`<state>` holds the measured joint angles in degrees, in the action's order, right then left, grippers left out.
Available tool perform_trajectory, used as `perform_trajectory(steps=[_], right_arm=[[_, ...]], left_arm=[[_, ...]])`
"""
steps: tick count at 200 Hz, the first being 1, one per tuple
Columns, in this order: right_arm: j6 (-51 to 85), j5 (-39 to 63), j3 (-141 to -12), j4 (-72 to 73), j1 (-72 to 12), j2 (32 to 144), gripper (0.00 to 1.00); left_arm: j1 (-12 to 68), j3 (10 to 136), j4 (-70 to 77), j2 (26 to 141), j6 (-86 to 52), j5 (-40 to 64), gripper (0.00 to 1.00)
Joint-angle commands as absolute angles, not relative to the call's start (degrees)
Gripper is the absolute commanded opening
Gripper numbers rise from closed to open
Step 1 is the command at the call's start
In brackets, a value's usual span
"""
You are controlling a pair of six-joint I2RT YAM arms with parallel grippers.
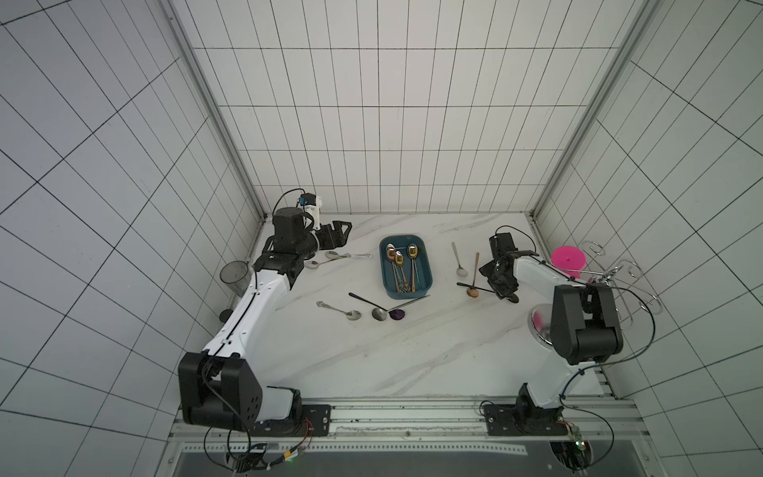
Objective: Put the spoon into the storage box
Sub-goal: Pick up the spoon from the center of the board.
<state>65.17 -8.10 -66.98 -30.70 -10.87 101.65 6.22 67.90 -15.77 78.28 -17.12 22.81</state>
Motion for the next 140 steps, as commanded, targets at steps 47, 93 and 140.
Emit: perform_trajectory(steps=[47,93,140], right_arm=[[68.1,-9.7,-68.7,-33.3,-10.4,105.5,0.71],[68.3,-9.6,-65.8,-31.7,-9.5,106.6,0.67],[65.5,-11.0,-65.3,-30.3,-8.2,107.3,0.46]], left_arm=[[5.6,66.3,-13.5,77.5,-17.8,23.9,0.86],[5.3,66.4,-13.5,77.5,-18.0,23.7,0.86],[5.0,65.9,-13.1,77.6,-18.3,24.0,0.86]])
